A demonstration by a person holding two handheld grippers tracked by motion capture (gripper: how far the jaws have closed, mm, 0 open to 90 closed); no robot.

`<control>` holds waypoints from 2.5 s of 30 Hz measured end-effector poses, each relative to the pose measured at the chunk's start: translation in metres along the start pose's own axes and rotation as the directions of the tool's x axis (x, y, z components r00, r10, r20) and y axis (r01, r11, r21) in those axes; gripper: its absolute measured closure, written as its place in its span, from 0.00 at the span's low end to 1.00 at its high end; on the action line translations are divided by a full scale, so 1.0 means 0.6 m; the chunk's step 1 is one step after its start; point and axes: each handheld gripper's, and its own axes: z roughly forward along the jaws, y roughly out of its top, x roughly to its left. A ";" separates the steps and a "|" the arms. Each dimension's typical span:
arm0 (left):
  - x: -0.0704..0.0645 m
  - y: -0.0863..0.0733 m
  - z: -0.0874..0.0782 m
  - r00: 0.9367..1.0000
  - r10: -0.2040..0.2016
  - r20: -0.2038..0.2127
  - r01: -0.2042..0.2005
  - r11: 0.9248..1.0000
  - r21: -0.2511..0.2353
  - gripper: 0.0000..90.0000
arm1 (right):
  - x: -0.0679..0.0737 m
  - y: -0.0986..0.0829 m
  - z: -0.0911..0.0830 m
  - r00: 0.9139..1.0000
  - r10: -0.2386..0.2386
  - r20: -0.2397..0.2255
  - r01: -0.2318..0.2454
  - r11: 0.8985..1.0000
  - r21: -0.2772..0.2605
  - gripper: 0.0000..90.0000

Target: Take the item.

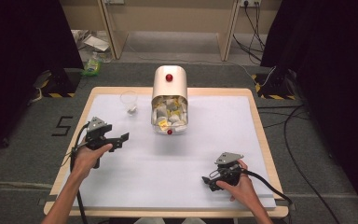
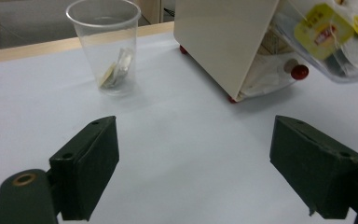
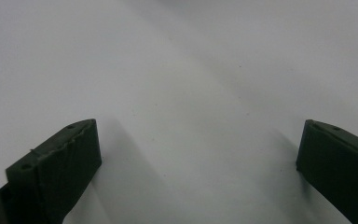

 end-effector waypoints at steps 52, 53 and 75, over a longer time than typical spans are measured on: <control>-0.042 -0.147 -0.038 0.994 0.106 0.001 -0.104 0.973 0.205 0.17 | 0.000 0.000 0.000 1.000 -0.001 0.000 0.001 1.000 0.000 0.00; -0.043 -0.148 -0.040 0.995 0.103 0.004 -0.102 0.974 0.205 0.17 | 0.000 0.000 0.000 1.000 0.000 0.000 0.000 1.000 0.000 0.00; -0.066 -0.170 -0.071 0.994 0.103 -0.023 -0.097 0.976 0.196 0.17 | 0.000 0.000 0.000 1.000 0.000 0.001 0.000 1.000 0.000 0.00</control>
